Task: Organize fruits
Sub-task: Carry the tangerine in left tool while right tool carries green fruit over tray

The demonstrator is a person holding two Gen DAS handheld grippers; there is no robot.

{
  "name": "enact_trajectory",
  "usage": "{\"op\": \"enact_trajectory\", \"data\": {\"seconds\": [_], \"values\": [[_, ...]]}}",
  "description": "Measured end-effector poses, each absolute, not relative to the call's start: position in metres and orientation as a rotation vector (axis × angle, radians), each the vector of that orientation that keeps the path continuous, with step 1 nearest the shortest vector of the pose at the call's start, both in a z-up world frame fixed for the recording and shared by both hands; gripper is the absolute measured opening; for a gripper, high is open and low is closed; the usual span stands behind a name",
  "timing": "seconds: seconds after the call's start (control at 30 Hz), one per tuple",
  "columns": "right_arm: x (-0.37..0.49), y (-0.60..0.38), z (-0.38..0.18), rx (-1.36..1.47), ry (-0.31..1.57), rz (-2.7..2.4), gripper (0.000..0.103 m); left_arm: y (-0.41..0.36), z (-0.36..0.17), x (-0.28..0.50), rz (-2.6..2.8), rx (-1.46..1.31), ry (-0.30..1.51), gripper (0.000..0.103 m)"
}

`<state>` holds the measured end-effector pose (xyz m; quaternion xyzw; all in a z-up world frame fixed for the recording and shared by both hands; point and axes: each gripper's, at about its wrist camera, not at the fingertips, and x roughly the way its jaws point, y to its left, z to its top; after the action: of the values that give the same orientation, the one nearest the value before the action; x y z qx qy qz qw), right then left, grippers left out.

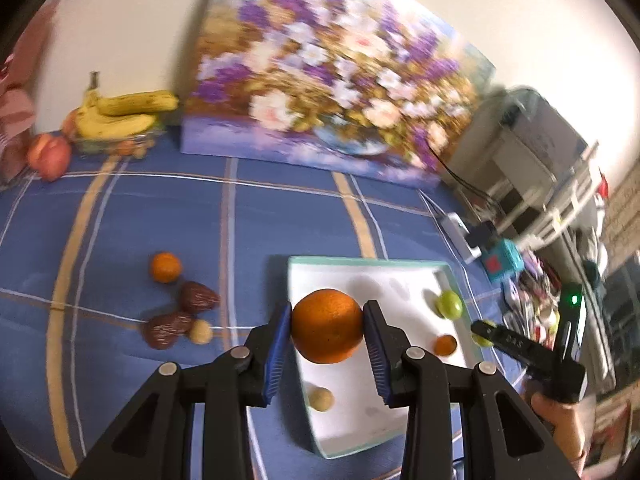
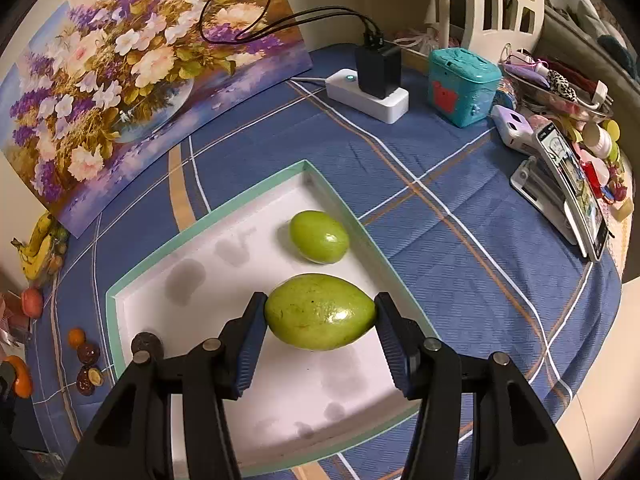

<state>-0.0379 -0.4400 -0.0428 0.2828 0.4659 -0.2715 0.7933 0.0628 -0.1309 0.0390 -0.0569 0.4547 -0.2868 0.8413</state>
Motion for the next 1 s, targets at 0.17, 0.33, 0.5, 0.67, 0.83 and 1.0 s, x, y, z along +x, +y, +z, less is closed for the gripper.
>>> {"op": "enact_trajectory", "data": {"seconds": [0.17, 0.33, 0.5, 0.67, 0.83, 1.0], "values": [[-0.046, -0.446, -0.046, 0.627, 1.000, -0.592, 0.056, -0.166, 0.026, 0.053, -0.673, -0.060, 1.014, 0.039], [-0.049, -0.448, -0.049, 0.628, 1.016, -0.593, 0.056, -0.185, 0.009, 0.049, -0.692, -0.030, 1.077, 0.039], [-0.051, -0.449, -0.055, 0.613, 1.048, -0.601, 0.056, -0.206, -0.014, 0.047, -0.679, 0.047, 1.135, 0.039], [-0.051, -0.450, -0.065, 0.588, 1.092, -0.617, 0.056, -0.220, -0.044, 0.048, -0.654, 0.115, 1.209, 0.039], [-0.053, -0.455, -0.077, 0.609, 1.114, -0.629, 0.056, -0.225, -0.059, 0.047, -0.641, 0.144, 1.245, 0.039], [-0.051, -0.453, -0.088, 0.614, 1.145, -0.622, 0.056, -0.226, -0.070, 0.048, -0.622, 0.162, 1.270, 0.039]]}}
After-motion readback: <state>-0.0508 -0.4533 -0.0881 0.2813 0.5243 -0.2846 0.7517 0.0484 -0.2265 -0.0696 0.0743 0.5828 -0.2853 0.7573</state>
